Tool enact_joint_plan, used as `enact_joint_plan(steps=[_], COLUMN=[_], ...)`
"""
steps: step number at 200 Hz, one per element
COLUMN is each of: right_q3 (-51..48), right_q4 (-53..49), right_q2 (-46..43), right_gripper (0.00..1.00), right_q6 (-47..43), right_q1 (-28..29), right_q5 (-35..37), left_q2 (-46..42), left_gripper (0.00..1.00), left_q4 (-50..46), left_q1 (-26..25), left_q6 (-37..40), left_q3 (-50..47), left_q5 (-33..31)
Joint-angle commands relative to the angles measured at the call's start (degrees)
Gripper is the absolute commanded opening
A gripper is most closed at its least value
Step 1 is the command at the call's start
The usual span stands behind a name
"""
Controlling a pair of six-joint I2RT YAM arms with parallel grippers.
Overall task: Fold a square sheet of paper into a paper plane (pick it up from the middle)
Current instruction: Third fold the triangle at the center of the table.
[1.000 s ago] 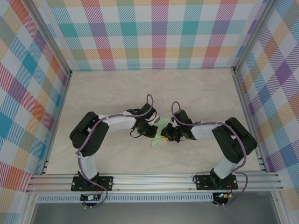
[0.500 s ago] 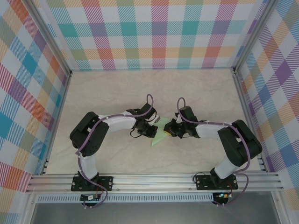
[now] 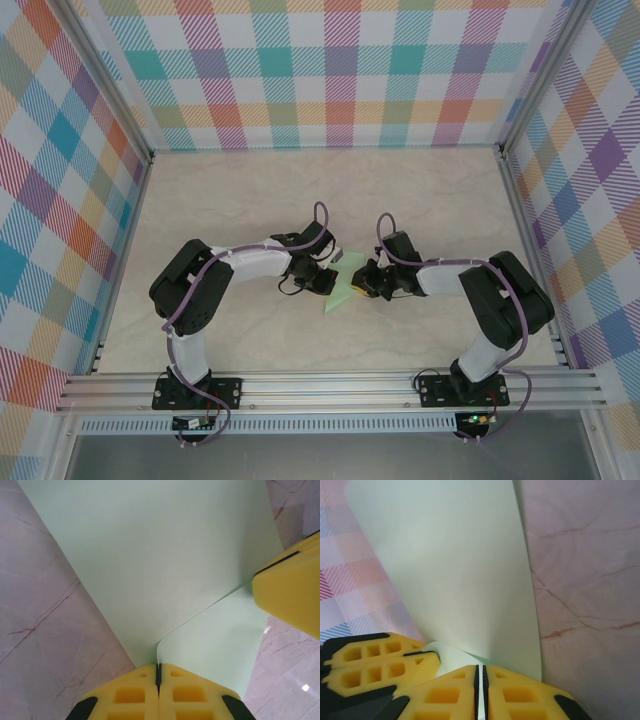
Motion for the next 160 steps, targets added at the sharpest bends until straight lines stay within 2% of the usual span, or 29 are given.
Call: enact_joint_plan(steps=[1,82,126,160], right_q3=[-0.52,-0.18,0.73,-0.11], right_q4=[-1.91,-2.28,-7.25,-5.37], right_q2=[-3.00,2.89,-5.16,-7.88], right_gripper=[0.13,0.10,0.12,0.13], right_q6=[-2.34,-3.27,-4.24,-3.12], right_q1=[-1.90,-2.47,-2.43,-0.30], right_q5=[-0.18,0.80,1.16,-1.56], left_q2=[4.45,4.62,4.66,4.91], left_gripper=[0.01,0.01,0.01,0.01], left_q4=[-2.42,-2.39,-2.68,-2.66], left_q1=[0.23,0.18,0.18,0.18], left_q6=[0.68,0.49,0.45,0.51], left_q3=[-1.96,-1.73,-1.69,-1.58], left_q5=[-2.59,-2.31,-2.57,-2.42])
